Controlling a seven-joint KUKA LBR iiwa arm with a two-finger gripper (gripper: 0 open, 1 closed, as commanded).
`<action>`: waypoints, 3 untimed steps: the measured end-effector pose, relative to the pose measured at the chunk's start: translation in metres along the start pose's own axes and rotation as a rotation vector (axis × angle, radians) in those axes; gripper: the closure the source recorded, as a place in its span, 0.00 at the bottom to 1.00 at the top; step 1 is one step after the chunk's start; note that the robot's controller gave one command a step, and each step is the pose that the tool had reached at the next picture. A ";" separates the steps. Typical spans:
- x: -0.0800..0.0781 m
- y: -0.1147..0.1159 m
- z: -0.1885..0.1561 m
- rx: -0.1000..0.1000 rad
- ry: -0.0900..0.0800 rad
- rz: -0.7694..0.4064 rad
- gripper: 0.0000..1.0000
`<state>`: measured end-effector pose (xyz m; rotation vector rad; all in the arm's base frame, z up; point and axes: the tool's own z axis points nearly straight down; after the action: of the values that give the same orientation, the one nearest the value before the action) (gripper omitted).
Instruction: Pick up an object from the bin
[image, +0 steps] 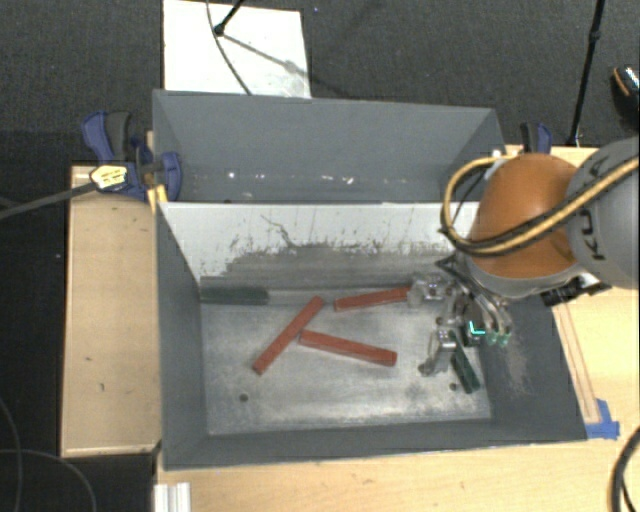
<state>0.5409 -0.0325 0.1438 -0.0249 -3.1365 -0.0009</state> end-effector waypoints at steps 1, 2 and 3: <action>-0.004 0.029 0.078 -0.002 -0.001 -0.007 0.00; -0.005 0.027 0.073 0.000 -0.008 -0.007 1.00; -0.019 0.036 -0.044 -0.001 -0.016 0.001 1.00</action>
Offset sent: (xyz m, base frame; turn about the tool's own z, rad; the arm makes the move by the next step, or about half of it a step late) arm 0.0049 0.0263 -0.0738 -0.0040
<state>0.5610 0.0032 0.1879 -0.0267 -3.1529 -0.0019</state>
